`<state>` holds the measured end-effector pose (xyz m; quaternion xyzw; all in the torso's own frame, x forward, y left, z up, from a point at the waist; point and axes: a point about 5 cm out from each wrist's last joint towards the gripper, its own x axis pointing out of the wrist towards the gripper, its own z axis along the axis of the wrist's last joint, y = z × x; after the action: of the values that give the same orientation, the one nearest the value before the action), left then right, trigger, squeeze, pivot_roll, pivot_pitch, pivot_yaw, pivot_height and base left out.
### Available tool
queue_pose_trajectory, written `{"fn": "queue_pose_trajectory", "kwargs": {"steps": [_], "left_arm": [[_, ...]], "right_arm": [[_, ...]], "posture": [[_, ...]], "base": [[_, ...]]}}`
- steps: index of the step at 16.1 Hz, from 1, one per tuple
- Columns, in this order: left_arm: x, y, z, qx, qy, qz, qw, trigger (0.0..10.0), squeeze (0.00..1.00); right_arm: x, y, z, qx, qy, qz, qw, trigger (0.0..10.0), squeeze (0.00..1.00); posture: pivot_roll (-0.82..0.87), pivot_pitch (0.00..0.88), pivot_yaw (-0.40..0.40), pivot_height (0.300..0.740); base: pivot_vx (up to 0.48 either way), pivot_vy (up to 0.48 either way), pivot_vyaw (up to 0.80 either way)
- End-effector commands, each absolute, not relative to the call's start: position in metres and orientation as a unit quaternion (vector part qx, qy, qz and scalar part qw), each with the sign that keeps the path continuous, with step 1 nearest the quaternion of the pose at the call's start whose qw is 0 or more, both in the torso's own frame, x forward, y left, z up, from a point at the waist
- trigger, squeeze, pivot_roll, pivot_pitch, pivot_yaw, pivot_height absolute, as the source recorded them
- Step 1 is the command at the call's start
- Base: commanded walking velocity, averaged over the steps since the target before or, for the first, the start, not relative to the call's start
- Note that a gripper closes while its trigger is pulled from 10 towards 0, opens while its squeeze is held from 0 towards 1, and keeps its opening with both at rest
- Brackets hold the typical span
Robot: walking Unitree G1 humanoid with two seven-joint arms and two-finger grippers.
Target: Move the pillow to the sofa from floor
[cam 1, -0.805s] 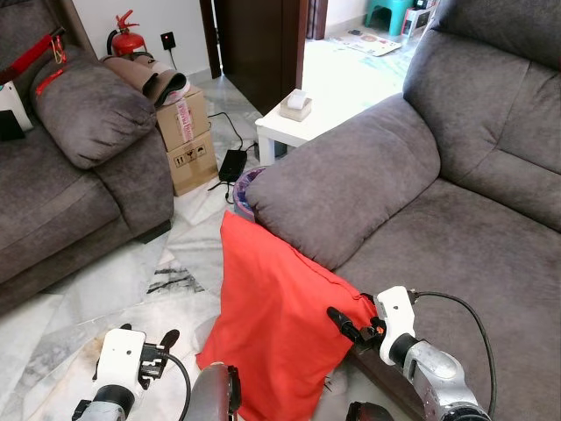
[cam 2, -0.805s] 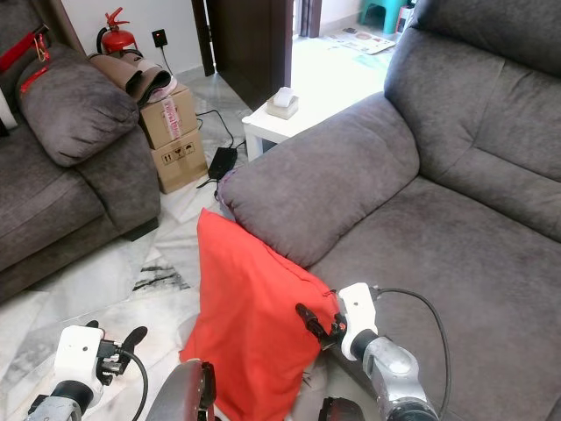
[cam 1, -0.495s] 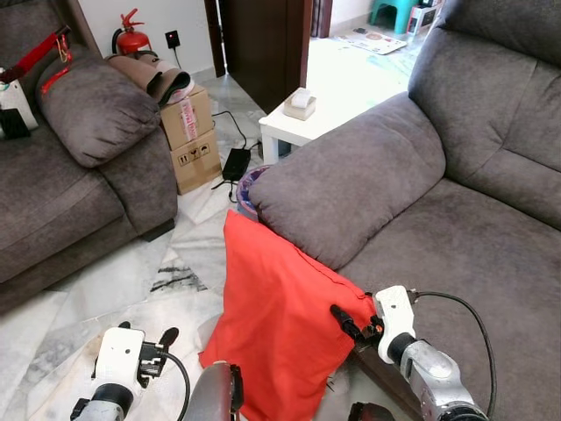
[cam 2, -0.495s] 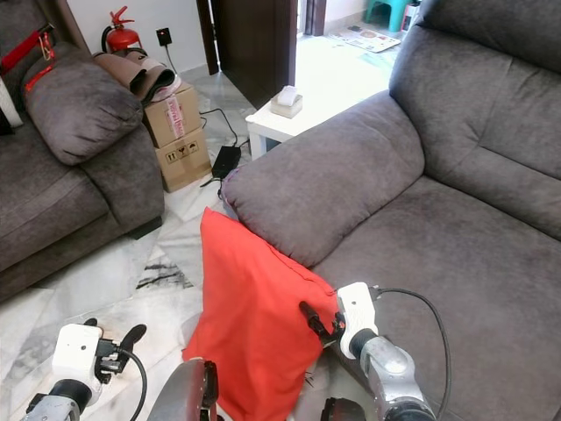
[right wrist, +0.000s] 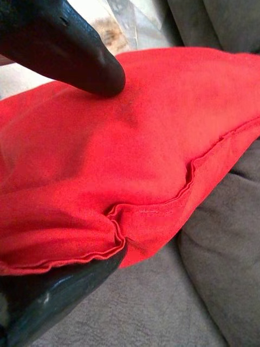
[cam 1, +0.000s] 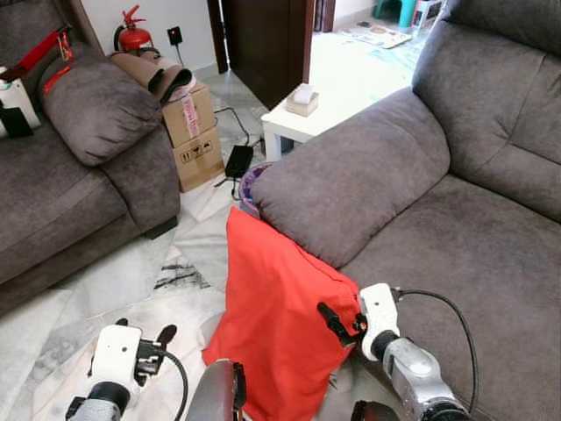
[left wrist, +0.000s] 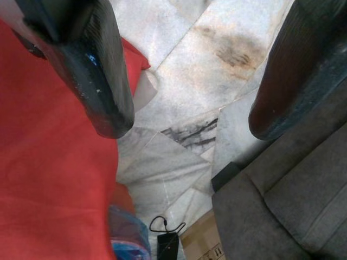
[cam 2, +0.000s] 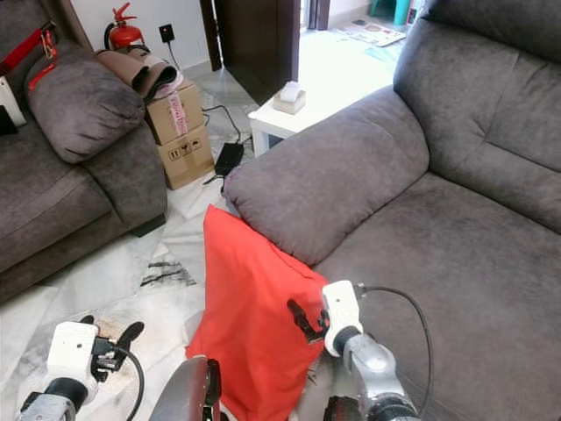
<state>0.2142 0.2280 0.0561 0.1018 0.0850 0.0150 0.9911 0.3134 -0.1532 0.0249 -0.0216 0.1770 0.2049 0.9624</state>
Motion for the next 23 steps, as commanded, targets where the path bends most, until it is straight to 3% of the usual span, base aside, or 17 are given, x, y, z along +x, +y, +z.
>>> {"fn": "queue_pose_trajectory", "kwargs": {"steps": [1, 2, 15, 23], "left_arm": [[0.209, 0.234, 0.055, 0.100, 0.097, 0.020, 0.990, 10.0, 0.00], [0.208, 0.233, 0.054, 0.101, 0.098, 0.020, 0.990, 10.0, 0.00], [0.221, 0.230, 0.057, 0.097, 0.092, 0.020, 0.991, 10.0, 0.00], [0.226, 0.222, 0.054, 0.086, 0.088, 0.022, 0.992, 10.0, 0.00]], "right_arm": [[0.312, -0.150, 0.022, -0.019, 0.186, 0.200, 0.962, 5.8, 0.00], [0.313, -0.152, 0.023, -0.020, 0.182, 0.184, 0.966, 0.0, 0.00], [0.311, -0.146, 0.019, -0.018, 0.185, 0.168, 0.968, 0.0, 0.00], [0.312, -0.159, 0.019, -0.025, 0.191, 0.156, 0.969, 0.0, 0.00]], "posture": [[0.23, 0.175, 0.066, 0.594], [0.23, 0.175, 0.066, 0.594], [0.26, 0.151, 0.052, 0.594], [0.22, 0.164, 0.019, 0.594]], "base": [[0.000, 0.000, 0.00], [0.000, 0.000, 0.00], [0.000, 0.000, 0.00], [0.000, 0.000, 0.00]]}}
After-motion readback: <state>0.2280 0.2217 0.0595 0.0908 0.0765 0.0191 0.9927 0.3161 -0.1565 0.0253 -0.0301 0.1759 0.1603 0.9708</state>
